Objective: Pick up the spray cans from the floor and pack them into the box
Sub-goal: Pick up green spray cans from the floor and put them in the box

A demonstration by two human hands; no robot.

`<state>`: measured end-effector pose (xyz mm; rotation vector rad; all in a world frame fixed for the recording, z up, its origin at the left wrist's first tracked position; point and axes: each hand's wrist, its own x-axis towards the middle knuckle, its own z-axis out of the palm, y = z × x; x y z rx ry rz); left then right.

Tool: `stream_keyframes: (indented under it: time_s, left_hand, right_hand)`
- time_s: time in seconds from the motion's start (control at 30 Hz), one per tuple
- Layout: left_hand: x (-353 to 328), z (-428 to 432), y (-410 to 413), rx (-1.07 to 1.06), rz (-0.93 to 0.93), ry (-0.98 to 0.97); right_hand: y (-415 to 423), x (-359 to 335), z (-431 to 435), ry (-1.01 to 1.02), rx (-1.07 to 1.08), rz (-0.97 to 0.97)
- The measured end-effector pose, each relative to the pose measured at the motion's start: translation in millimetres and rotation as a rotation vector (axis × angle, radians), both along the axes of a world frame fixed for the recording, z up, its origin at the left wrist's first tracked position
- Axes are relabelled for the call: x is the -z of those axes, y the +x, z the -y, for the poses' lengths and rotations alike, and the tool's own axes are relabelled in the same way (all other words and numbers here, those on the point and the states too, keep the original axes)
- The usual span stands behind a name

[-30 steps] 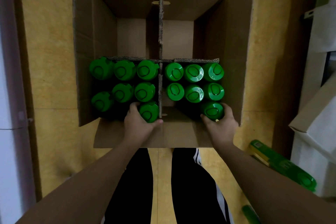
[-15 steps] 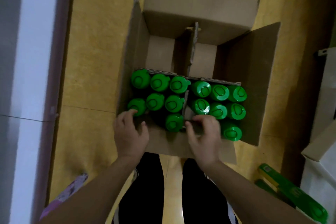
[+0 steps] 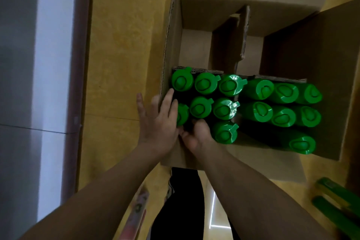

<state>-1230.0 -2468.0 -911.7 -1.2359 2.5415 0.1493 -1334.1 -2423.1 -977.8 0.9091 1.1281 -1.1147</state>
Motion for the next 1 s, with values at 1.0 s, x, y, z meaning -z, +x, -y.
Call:
stream_keyframes:
  time_s: [1.0]
  left_hand:
    - [-2,21,-17,-0.152,-0.02,0.127]
  right_hand:
    - [5,-21,10,0.111,0.135,0.141]
